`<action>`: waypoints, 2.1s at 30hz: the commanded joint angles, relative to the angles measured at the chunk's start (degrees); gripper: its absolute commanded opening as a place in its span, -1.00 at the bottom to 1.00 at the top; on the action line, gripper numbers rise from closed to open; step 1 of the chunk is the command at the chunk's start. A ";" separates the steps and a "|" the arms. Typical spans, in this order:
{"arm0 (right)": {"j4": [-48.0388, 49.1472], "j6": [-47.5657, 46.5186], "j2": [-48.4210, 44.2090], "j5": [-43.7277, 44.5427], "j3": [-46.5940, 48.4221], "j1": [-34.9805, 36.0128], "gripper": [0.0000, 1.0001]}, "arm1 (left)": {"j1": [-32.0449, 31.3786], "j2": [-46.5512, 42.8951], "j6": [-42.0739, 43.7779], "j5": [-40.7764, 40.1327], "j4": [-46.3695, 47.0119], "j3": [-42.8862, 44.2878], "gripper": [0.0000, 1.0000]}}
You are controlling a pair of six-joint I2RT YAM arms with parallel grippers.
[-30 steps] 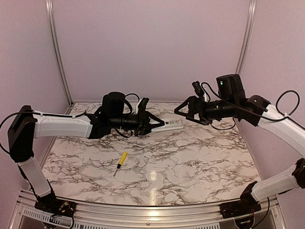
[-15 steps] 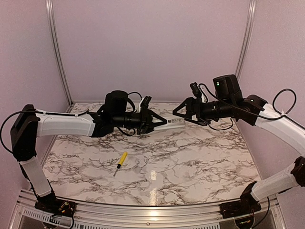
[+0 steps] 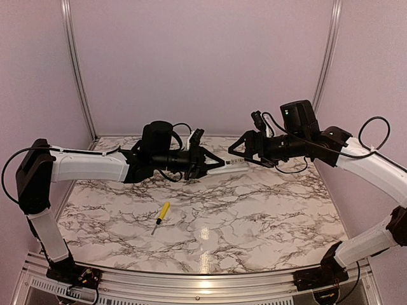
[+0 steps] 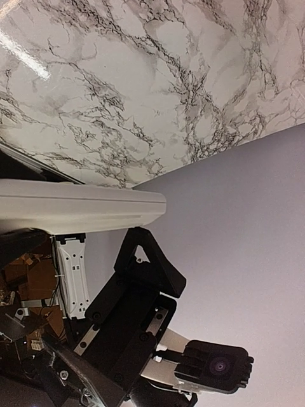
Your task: Unload the batteries from the remote control
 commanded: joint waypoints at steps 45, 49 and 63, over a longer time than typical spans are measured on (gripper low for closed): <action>-1.39 -1.16 1.76 1.56 -0.01 0.54 0.75 | -0.55 0.32 1.71 0.38 0.64 2.72 -1.00; -1.13 -1.03 2.00 0.76 -0.19 0.55 0.74 | -0.56 0.54 1.29 0.19 1.24 2.79 -1.00; -2.50 -1.73 2.84 2.97 0.75 0.53 0.74 | -1.08 1.67 1.07 0.03 1.26 4.50 -1.00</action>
